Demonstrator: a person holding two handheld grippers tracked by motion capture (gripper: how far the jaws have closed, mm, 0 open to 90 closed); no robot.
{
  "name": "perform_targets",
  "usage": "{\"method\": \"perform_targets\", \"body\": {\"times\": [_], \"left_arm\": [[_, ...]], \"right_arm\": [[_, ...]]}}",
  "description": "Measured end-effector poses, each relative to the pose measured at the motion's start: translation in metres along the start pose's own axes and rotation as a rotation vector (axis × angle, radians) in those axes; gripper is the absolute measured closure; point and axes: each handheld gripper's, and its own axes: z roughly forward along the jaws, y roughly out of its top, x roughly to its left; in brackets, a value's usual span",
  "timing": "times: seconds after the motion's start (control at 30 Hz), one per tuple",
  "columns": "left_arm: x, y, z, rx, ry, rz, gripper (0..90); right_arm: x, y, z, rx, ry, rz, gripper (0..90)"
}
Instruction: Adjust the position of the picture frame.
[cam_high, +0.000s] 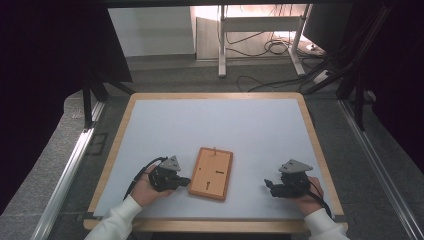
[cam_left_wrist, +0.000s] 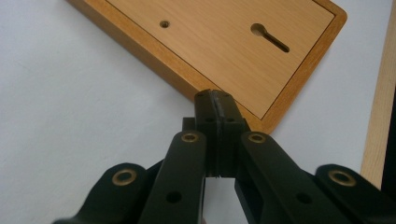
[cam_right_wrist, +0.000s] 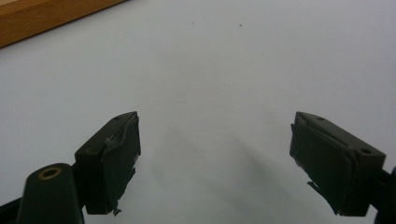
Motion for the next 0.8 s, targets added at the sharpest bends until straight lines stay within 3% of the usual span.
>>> {"method": "perform_targets", "body": {"times": [0.8], "left_arm": [[-0.0011, 0.0015, 0.0052, -0.022, -0.025, -0.03, 90.0]], "right_arm": [[0.0005, 0.0023, 0.0031, 0.0, -0.007, 0.002, 16.7]]}}
